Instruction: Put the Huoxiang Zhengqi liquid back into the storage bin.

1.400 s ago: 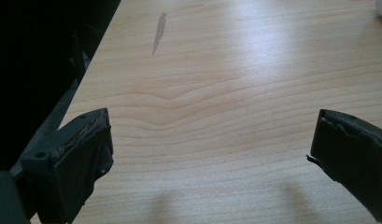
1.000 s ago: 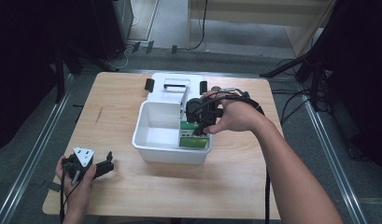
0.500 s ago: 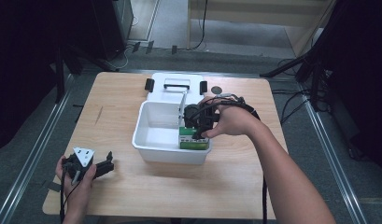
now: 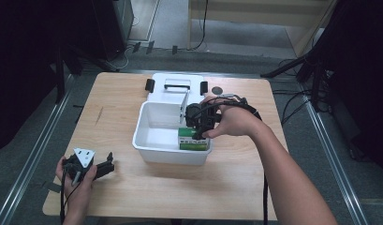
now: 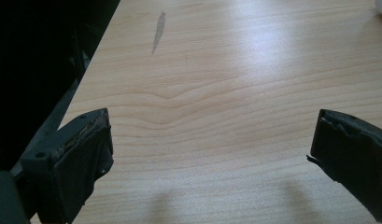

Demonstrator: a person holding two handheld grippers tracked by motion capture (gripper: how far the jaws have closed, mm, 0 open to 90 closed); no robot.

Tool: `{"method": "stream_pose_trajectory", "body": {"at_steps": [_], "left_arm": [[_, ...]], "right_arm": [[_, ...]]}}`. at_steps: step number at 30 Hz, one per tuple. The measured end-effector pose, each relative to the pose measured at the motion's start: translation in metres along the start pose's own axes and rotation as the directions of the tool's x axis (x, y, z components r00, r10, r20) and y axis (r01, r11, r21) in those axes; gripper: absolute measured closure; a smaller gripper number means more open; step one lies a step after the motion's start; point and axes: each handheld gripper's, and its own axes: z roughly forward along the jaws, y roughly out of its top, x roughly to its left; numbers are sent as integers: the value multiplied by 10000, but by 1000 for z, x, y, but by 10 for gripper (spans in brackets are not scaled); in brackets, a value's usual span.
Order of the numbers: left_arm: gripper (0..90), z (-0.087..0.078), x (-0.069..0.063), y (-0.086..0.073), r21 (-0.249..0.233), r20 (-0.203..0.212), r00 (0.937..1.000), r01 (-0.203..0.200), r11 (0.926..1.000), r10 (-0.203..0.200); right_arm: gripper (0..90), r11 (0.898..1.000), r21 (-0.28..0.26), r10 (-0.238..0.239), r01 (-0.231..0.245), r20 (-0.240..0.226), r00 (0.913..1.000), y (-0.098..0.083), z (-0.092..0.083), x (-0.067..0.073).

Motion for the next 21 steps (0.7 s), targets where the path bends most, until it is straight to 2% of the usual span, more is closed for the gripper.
{"method": "stream_pose_trajectory", "body": {"at_steps": [3,5,6,11,12,14,15,17,20,21], "left_arm": [[0,0,0,0,13,10,10000,18,10000,-18],[0,0,0,0,17,12,10000,14,10000,-14],[0,0,0,0,18,11,10000,12,10000,-12],[0,0,0,0,13,23,10000,30,10000,-30],[0,0,0,0,15,30,10000,34,10000,-34],[0,0,0,0,13,30,10000,33,10000,-33],[0,0,0,0,25,40,10000,34,10000,-34],[0,0,1,0,16,34,10000,49,10000,-49],[0,0,1,0,21,36,10000,58,10000,-58],[0,0,1,0,21,33,10000,60,10000,-60]], "right_arm": [[574,9997,-139,-186,185,-33,9998,0,0,-1],[547,9999,-124,-41,40,-103,9999,-1,-1,0],[497,9998,-201,9,-12,-163,9999,-1,-2,0],[384,9981,-354,496,-507,-302,9983,-2,-8,0],[354,9975,-560,416,-429,-238,9989,-3,-9,0],[333,9969,-611,499,-505,-118,9987,-3,-11,0],[259,9920,-921,882,-860,203,9959,-4,-16,1],[210,9824,-1463,1248,-1161,514,9909,-7,-22,3],[126,9561,-2407,1909,-1669,801,9783,-11,-29,4],[126,9561,-2407,1909,-1669,801,9783,-11,-29,4]]}}
